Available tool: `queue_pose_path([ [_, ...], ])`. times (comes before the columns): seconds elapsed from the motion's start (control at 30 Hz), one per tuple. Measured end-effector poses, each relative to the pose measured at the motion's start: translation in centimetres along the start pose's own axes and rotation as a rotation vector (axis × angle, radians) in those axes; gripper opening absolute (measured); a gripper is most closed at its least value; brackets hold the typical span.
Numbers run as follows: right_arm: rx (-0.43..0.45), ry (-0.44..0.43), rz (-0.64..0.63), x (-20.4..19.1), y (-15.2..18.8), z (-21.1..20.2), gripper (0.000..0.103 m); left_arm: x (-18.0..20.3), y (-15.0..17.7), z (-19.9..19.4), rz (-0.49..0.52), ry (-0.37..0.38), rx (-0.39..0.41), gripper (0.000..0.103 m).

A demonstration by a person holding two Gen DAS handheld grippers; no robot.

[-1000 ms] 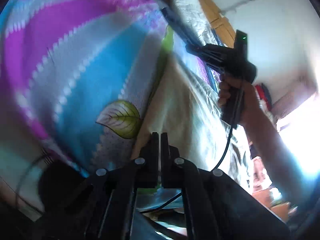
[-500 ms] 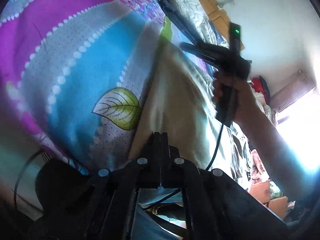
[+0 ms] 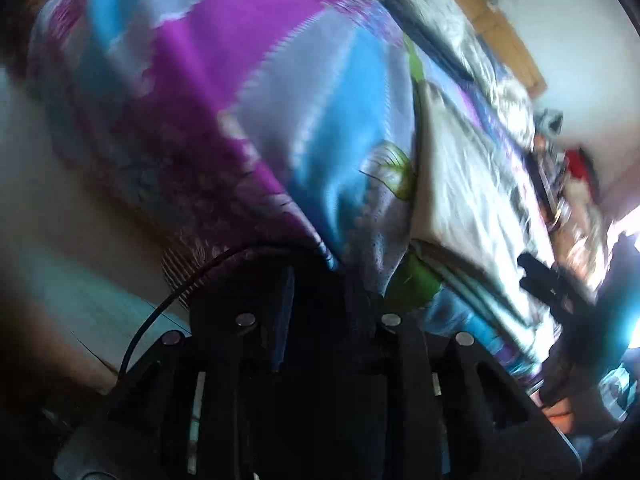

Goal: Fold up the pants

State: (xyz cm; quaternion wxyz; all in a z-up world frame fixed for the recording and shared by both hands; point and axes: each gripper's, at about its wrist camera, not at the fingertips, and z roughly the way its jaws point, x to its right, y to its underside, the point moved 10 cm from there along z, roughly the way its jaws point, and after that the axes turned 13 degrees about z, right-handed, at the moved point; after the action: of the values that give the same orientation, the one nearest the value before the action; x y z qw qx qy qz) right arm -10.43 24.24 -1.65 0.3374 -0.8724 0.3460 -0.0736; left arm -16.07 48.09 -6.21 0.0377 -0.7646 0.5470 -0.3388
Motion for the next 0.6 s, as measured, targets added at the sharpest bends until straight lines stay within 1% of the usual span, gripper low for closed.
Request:
queue_pose_path([
  [0.03,0.021,0.041,-0.063,-1.1,0.0,0.1,0.057,-0.1,-0.3,-0.4,-0.027,0.022,0.028,0.025],
  [0.07,0.023,0.067,-0.118,-2.1,0.3,0.5,0.057,0.1,-0.9,-0.8,-0.04,0.034,0.061,0.027],
  [0.1,0.02,0.089,-0.169,-2.7,0.9,0.7,0.057,0.3,-1.6,-1.3,-0.039,0.031,0.091,0.027],
  [0.17,0.033,0.151,-0.281,-4.3,1.1,2.3,0.057,0.6,-3.3,-1.4,-0.035,0.024,0.126,0.028],
  [0.23,0.059,0.233,-0.4,-4.8,1.3,4.3,0.057,0.6,-4.3,-1.2,-0.032,0.03,0.142,0.028],
  [0.3,0.062,0.303,-0.487,-5.4,1.8,5.8,0.056,0.5,-4.8,-0.4,-0.026,0.006,0.133,0.03],
  [0.33,0.046,0.338,-0.517,-5.4,2.2,6.6,0.055,0.2,-4.5,-0.6,-0.029,-0.002,0.123,0.03],
  [0.43,0.065,0.373,-0.534,-5.3,1.8,7.2,0.053,-1.0,-3.3,-0.6,-0.072,0.014,0.111,0.03],
  [0.53,0.098,0.422,-0.607,-5.5,1.9,7.4,0.053,-1.5,-1.8,-1.7,-0.116,0.015,0.099,0.03],
  [0.6,0.122,0.452,-0.645,-5.5,2.0,7.4,0.053,-2.1,-1.3,-1.8,-0.141,0.008,0.091,0.031],
])
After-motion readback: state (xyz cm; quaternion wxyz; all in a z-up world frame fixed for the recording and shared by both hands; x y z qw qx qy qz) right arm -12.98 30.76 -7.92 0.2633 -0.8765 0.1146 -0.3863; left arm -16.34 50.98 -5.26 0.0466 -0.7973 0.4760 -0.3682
